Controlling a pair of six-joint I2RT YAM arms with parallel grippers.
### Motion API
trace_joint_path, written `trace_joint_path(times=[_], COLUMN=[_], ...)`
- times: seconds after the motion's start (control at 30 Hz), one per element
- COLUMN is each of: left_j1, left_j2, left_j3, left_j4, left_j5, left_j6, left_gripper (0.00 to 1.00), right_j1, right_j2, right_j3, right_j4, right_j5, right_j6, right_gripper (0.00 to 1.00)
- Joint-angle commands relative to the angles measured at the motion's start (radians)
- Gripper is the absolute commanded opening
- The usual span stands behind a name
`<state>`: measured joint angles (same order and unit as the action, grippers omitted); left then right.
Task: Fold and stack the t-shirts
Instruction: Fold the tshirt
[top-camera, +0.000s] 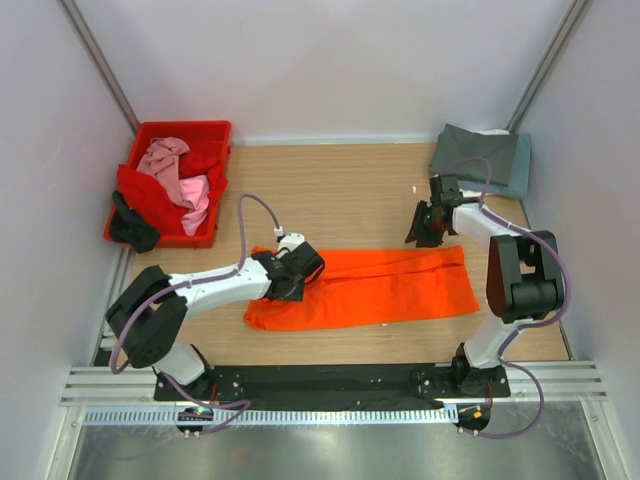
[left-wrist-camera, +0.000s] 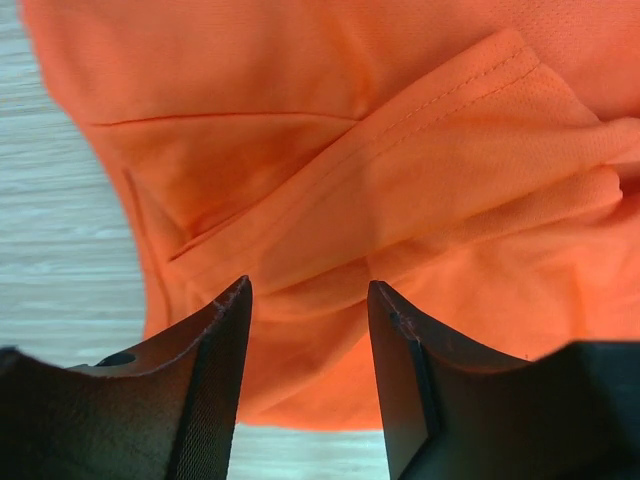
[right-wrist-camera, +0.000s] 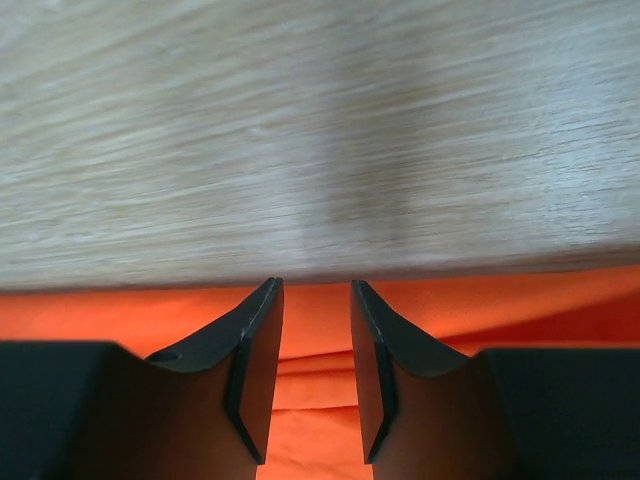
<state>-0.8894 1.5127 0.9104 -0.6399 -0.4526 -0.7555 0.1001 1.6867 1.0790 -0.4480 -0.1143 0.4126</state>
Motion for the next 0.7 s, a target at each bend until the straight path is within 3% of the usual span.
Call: trace_joint_path(times=[0.0, 0.2, 0.4, 0.5, 0.6, 0.67], left_j1=[0.009, 0.099, 0.252, 0.334, 0.391, 0.406], left_j2=[0.049, 0.159, 0.399, 0.512, 0.688, 0.870], left_j3=[0.005, -0.002, 0.183, 0.381, 0.686, 1.018], left_j4=[0.114, 0.215, 0.226, 0.174, 0.062, -0.016], left_j5=[0.009, 0.080, 0.135, 0.164, 0.186, 0.230], left_j6=[-0.047, -0.029, 0.077, 0.133, 0.198, 0.288], left_gripper=[0.51, 0.49, 0.46, 0.45, 0.45, 0.45], right_j1=[0.003, 0.036, 0.084, 0.098, 0.136, 0.205], right_j2=[0.021, -0.011, -0.035, -0.053, -0.105, -0.162], right_j3=[-0.005, -0.120, -0.274, -0.330, -0.399, -0.433], right_j4=[0.029, 0.034, 0.112, 0.124, 0.158, 0.164], right_j5=[0.007, 0.053, 0.010, -0.013, -0.094, -0.131], right_j6=[-0.026, 0.023, 0.089, 0.113, 0.182, 0.250], right_gripper=[0.39, 0.39, 0.41, 0.42, 0.44, 0.46])
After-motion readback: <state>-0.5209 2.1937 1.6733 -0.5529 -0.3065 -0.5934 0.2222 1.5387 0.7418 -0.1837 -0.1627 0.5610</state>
